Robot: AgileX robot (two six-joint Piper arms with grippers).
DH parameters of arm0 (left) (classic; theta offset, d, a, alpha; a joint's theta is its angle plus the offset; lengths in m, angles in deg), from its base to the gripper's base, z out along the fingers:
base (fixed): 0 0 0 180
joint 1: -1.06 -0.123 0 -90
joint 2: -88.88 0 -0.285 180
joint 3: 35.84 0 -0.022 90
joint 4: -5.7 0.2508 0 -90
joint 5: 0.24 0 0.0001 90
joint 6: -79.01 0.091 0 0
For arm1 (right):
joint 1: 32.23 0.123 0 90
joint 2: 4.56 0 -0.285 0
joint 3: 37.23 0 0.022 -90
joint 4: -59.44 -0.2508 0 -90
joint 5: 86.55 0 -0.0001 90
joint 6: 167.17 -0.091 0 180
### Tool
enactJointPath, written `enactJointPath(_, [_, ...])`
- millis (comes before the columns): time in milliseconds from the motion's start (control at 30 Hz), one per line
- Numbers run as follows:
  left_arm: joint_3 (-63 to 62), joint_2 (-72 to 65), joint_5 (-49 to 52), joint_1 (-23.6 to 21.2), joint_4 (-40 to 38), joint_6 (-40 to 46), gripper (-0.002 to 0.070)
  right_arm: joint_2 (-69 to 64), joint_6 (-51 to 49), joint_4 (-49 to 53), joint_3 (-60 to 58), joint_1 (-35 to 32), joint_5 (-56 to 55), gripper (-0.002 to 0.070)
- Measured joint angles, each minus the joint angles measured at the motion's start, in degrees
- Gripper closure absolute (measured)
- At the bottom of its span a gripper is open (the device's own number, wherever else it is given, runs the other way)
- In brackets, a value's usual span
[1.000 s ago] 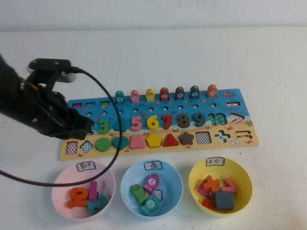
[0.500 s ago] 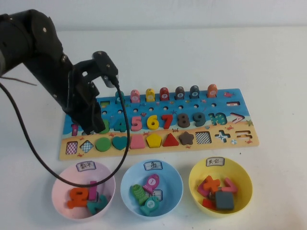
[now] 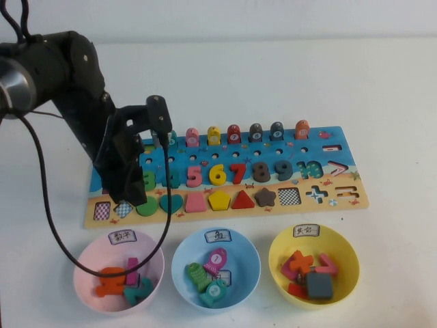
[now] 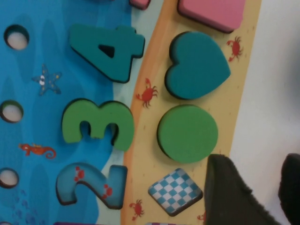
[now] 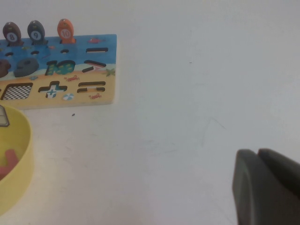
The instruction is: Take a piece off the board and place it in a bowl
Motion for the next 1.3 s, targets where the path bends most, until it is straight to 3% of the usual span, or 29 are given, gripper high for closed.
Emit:
enactJointPath(100, [0.00,-0.35,-0.50,0.00,1.19,2.34,0.0396,0.00,0.00,0.00,0.00,0.00,0.00,0.0694])
enactJointPath(167, [0.00,-0.47,-0.50,0.00,1.42,4.47,0.0370,0.00,0.00,0.00,0.00,0.00,0.00,0.0694])
enactJointPath(667, [0.00,-0.80,-2.87,3.75,3.53,3.81,0.0354,0.00,0.00,0.00,0.00,0.00,0.00,0.0694])
enactJointPath(800, [0.00,-0.91,-6.78,3.48,3.62,-1.31,0.0273,0.00,0.00,0.00,0.00,0.00,0.00,0.0694])
enactJointPath(933, [0.00,-1.89,-7.77,3.01,4.39,-1.01,0.0196,0.00,0.00,0.00,0.00,0.00,0.00,0.0694])
enactJointPath(1300, [-0.09,-4.44,-5.42,3.01,8.30,5.38,0.0177,0.00,0.00,0.00,0.00,0.00,0.00,0.0694])
